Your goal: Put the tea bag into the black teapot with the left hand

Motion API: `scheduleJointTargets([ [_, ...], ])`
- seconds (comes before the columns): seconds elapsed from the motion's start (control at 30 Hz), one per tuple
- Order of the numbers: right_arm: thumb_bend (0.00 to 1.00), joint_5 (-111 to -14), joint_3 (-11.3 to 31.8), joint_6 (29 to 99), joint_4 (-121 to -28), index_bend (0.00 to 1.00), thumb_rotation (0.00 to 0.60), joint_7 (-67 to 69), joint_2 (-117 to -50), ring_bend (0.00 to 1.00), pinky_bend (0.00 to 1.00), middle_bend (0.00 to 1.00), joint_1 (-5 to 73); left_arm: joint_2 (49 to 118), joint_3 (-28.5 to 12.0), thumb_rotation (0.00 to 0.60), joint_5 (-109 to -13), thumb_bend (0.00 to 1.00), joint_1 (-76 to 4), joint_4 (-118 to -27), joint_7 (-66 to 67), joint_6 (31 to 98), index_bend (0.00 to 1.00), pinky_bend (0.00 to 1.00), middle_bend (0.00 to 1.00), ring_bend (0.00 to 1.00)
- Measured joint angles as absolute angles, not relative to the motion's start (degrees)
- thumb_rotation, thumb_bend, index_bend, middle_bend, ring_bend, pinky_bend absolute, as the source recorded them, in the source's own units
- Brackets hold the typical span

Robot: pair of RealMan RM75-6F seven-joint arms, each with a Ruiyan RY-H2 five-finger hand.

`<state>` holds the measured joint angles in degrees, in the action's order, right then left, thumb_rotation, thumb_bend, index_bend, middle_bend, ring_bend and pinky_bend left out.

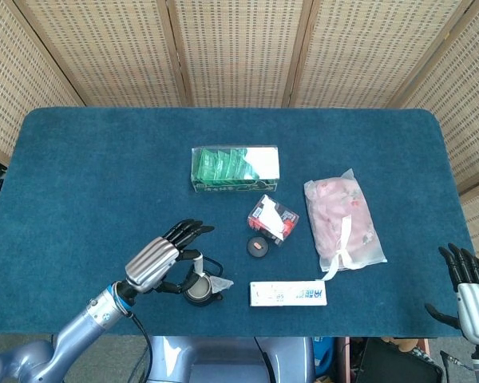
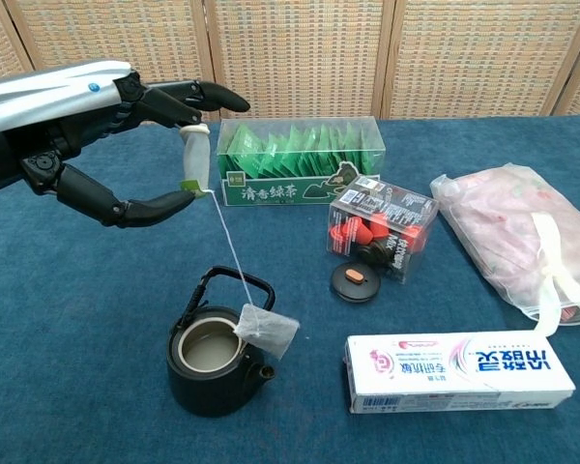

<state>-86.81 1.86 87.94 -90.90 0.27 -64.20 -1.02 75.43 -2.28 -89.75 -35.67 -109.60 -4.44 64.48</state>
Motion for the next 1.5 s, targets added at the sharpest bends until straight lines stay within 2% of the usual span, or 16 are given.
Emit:
scheduleJointTargets([
  [1.1,0.0,-86.6,1.9,87.2,-92.2,0.07,0.6,-1.2,-63.9,0.03,0.14,0.11,-0.7,72.2,-0.1,0.6,-89.8,0.43,-30.9,-108.0,-7.6,67.3,0.61,0.0,0.1,0.0],
  [1.5,0.0,-86.8,1.9,87.4,-92.8,0.07,0.6,-1.7,-63.8,0.03,0.14,0.11,-0.7,71.0,-0.5,0.6,-88.8,0.43,-29.5,-107.9,-8.6,68.3,0.61,0.0,0.1,0.0],
])
